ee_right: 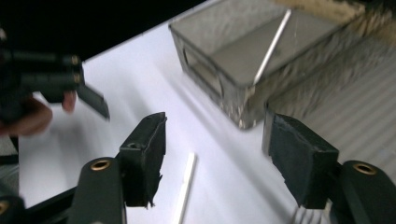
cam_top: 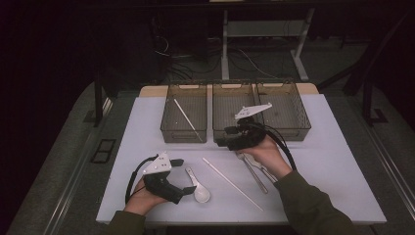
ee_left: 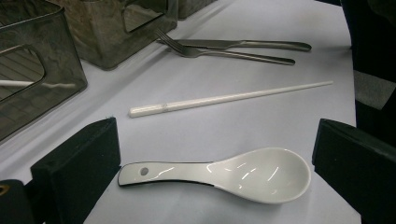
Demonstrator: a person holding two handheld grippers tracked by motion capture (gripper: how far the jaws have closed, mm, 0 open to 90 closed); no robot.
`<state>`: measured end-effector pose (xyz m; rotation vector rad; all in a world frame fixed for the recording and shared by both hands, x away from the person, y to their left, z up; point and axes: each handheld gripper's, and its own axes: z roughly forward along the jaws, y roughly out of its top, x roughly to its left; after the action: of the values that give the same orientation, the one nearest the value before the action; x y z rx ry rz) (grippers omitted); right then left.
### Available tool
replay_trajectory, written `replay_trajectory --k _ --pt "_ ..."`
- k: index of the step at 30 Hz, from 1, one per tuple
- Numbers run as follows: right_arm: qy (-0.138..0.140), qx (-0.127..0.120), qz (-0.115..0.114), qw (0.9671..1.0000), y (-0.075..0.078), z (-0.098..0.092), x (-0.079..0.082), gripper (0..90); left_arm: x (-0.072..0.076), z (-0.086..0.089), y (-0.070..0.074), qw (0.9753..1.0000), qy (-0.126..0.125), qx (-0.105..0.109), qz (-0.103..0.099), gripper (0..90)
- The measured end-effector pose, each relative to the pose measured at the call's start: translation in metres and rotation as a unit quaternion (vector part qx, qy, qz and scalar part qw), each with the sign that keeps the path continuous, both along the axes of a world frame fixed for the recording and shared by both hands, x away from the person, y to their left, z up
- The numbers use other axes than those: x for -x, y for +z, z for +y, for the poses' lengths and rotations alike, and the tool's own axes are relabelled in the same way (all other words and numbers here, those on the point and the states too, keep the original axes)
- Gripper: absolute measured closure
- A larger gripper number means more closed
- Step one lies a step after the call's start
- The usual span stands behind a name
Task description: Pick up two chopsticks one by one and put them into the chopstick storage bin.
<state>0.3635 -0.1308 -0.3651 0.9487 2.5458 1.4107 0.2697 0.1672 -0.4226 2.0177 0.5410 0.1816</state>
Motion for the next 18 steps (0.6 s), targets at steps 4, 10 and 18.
replay_trajectory --k 4,10,18 --pt "0.006 0.002 0.010 0.9999 -0.013 -0.010 0.013 38.7 0.000 0.000 0.000 1.0000 0.000 0.000 0.000 0.0" --pt "-0.002 0.010 0.009 0.9999 -0.025 -0.026 0.033 45.4 0.000 0.000 0.000 1.0000 0.002 -0.001 0.001 0.0" --pt "-0.007 0.009 0.017 0.9998 -0.036 -0.041 0.058 54.9 0.000 0.000 0.000 1.0000 0.001 -0.004 0.000 0.0"
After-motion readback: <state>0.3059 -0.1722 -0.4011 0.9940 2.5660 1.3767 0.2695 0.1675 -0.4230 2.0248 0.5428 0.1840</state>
